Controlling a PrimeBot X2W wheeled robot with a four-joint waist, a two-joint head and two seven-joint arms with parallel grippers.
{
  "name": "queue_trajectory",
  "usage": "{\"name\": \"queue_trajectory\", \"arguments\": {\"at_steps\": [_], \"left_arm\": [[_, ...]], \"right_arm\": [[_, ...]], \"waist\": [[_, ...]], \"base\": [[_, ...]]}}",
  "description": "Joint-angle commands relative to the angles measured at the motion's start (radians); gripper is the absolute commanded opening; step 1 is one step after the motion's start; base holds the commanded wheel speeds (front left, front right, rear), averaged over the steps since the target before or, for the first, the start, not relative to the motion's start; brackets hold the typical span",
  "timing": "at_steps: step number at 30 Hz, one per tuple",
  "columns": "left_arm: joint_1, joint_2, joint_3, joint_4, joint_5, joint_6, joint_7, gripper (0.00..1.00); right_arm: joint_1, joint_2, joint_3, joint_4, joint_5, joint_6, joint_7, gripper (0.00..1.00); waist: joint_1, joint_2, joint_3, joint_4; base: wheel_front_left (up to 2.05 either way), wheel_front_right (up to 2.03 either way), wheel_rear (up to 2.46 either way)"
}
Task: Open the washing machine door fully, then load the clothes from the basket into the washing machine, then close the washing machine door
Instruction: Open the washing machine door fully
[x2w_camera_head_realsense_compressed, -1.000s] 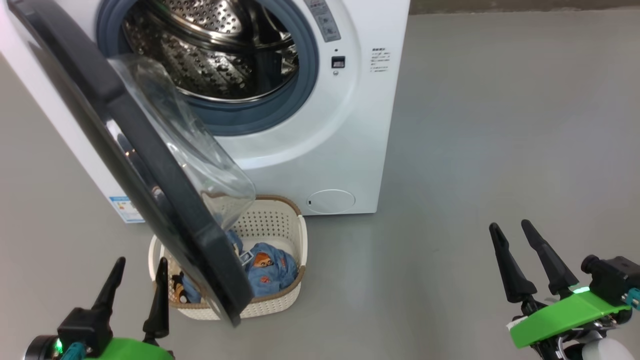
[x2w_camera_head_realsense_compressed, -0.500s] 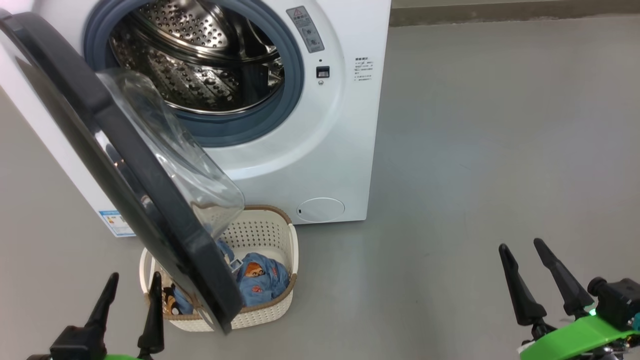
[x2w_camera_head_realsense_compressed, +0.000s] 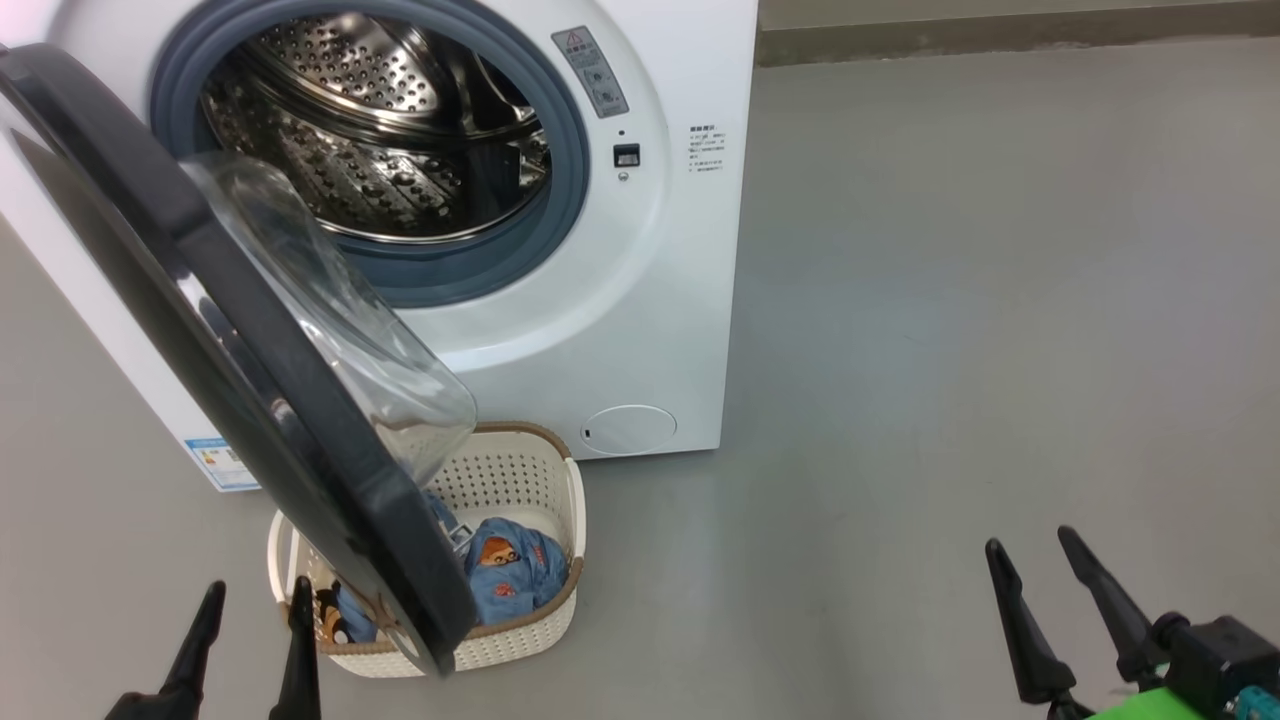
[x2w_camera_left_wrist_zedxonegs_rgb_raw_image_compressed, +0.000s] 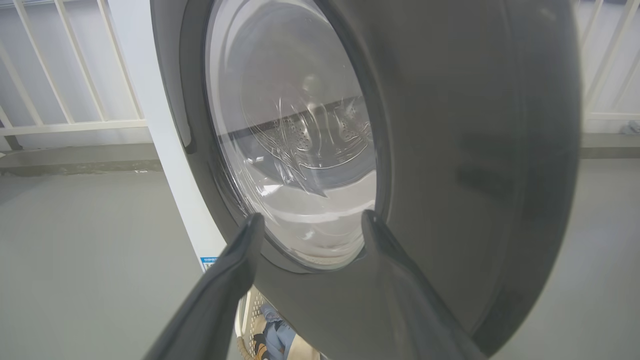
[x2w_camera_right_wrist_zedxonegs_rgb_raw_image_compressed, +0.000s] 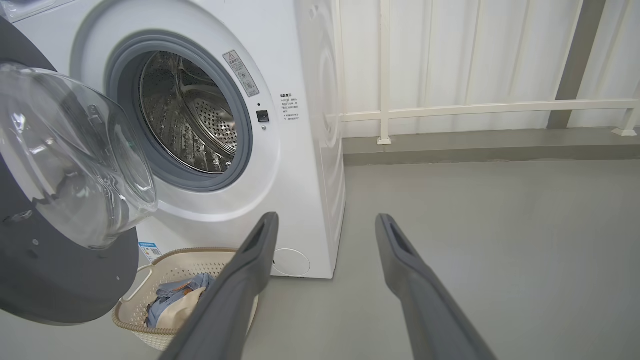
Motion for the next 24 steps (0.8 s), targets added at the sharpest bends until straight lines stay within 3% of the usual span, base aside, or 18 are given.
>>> {"name": "queue_trajectory", "arguments": {"at_steps": [1,11,24], "left_arm": [[-0.015,0.01,0.031,-0.034,-0.003,0.011,-0.006,1.0],[0.019,0.004,0.022,-0.044,-0.008,0.024,-0.006,1.0],[0.029,0.001,0.014,-0.04,-0.012,0.027,-0.006,1.0]], "right_arm": [[-0.002,0.0,0.015,-0.017,-0.016,0.006,-0.014,1.0],[0.027,0.049,-0.016,0.011,-0.051,0.006,-0.046,1.0],[0.024,0.066,-0.021,0.025,-0.076,0.006,-0.053,1.0]], "waist": [[0.0,-0.0001,-0.004,0.003],[0.0,-0.0001,-0.013,0.014],[0.0,-0.0001,-0.014,0.027]], "base": [[0.0,0.0,0.0],[0.0,0.0,0.0],[0.0,0.0,0.0]]}}
